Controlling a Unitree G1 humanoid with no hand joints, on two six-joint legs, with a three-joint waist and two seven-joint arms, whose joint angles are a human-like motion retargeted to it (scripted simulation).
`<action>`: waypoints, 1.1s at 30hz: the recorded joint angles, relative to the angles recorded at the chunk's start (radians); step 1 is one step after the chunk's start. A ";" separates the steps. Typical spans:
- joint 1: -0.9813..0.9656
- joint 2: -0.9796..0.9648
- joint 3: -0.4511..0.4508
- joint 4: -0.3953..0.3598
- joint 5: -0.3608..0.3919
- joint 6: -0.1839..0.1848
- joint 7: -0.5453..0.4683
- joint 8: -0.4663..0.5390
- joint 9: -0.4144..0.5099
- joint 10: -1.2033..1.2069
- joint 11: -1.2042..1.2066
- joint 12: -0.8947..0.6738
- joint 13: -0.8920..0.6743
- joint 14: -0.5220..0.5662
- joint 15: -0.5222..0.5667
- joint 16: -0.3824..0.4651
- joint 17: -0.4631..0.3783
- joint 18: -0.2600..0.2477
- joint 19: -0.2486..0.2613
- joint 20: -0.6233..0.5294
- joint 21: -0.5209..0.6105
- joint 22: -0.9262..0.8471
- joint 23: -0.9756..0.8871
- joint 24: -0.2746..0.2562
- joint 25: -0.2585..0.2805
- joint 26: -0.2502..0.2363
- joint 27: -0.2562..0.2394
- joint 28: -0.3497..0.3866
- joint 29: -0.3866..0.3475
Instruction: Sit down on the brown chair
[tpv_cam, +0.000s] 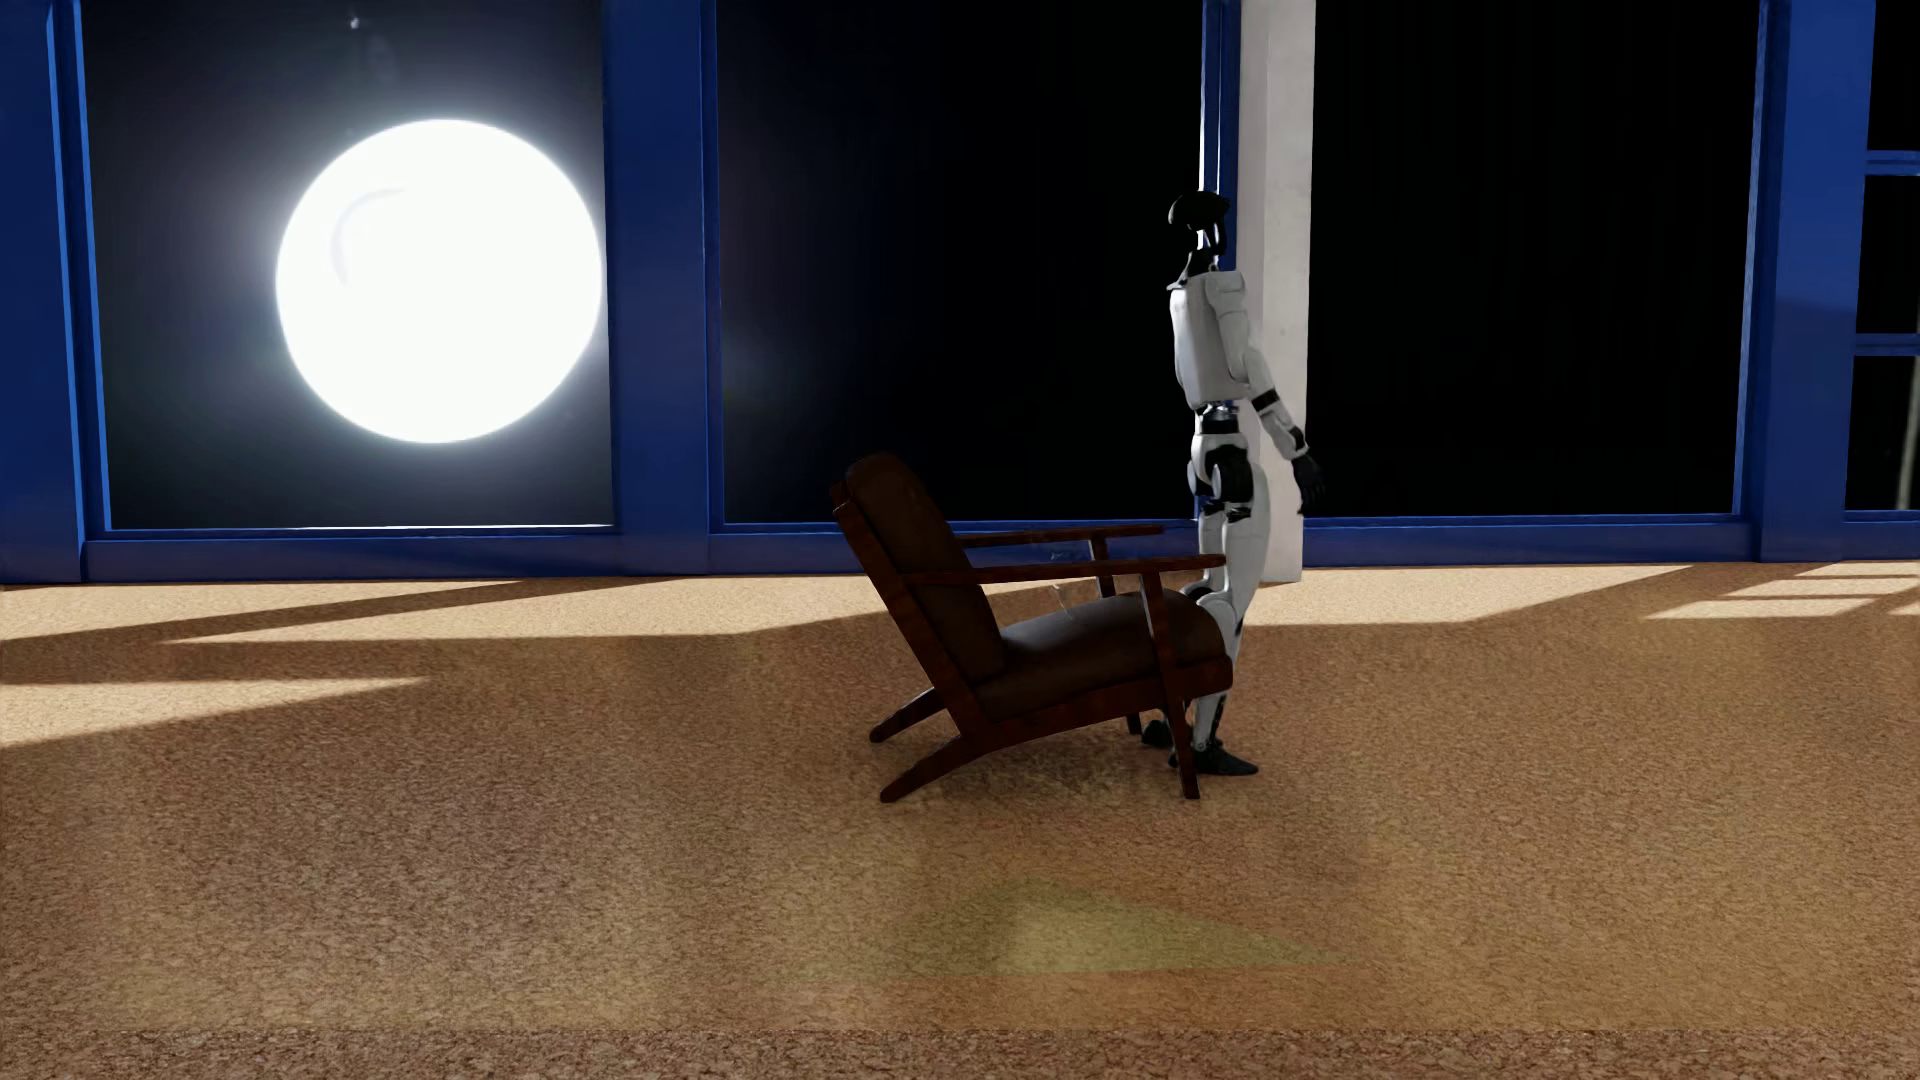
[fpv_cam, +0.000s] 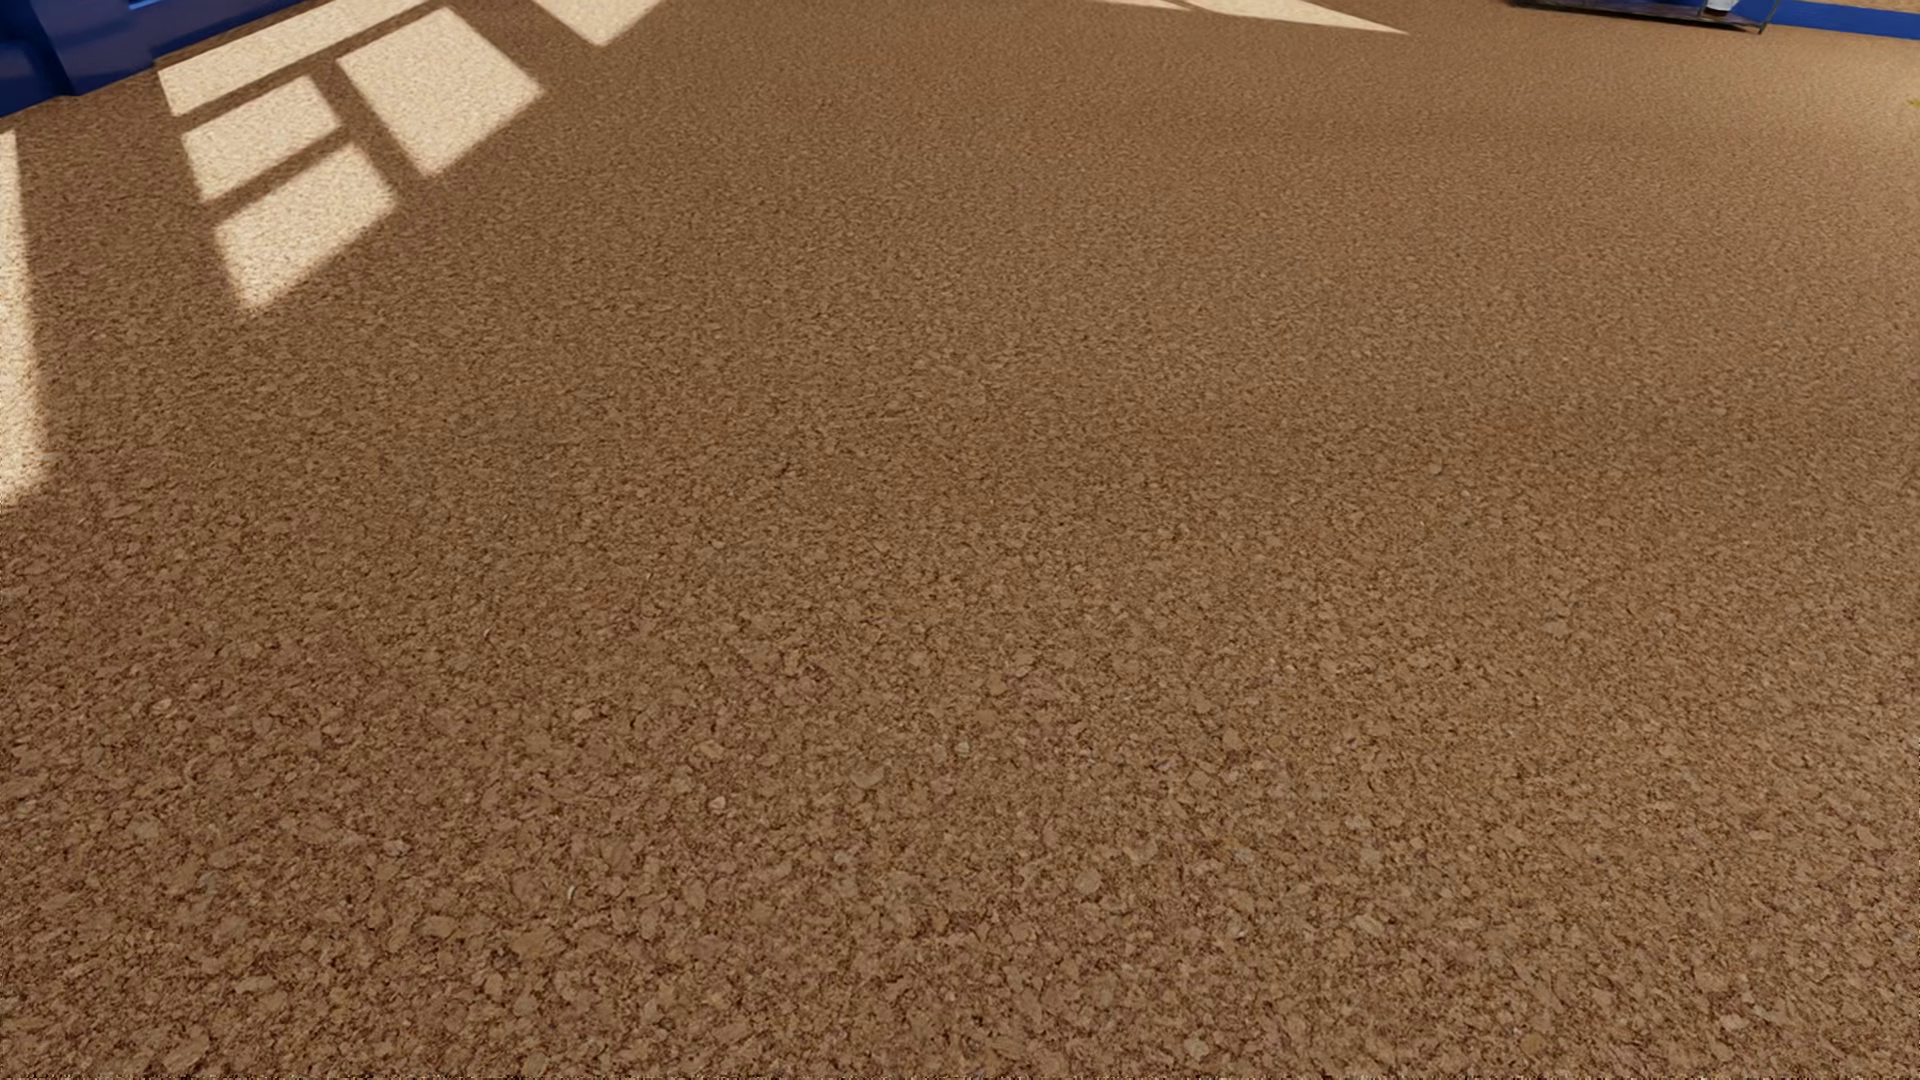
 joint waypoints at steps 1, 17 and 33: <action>-0.001 0.002 0.000 -0.001 -0.002 0.000 0.000 -0.001 0.003 0.001 -0.002 -0.001 0.002 0.000 0.002 -0.017 0.013 0.001 0.002 -0.007 0.003 -0.007 -0.007 -0.001 0.003 0.003 0.002 -0.005 0.009; -0.367 -0.436 -0.011 0.012 -0.060 0.007 -0.056 0.032 0.376 0.382 0.482 -0.376 -0.344 -0.044 -0.049 0.041 -0.036 -0.005 0.035 -0.379 0.294 -0.292 -0.291 0.074 0.001 -0.025 0.044 -0.159 0.027; -1.259 -1.383 -0.030 0.169 -0.173 0.045 -0.240 0.169 0.882 1.359 1.454 -1.141 -0.866 -0.301 -0.266 0.459 -0.584 -0.183 0.236 -0.945 0.601 -0.905 -1.122 0.036 0.116 -0.236 -0.272 0.369 -0.313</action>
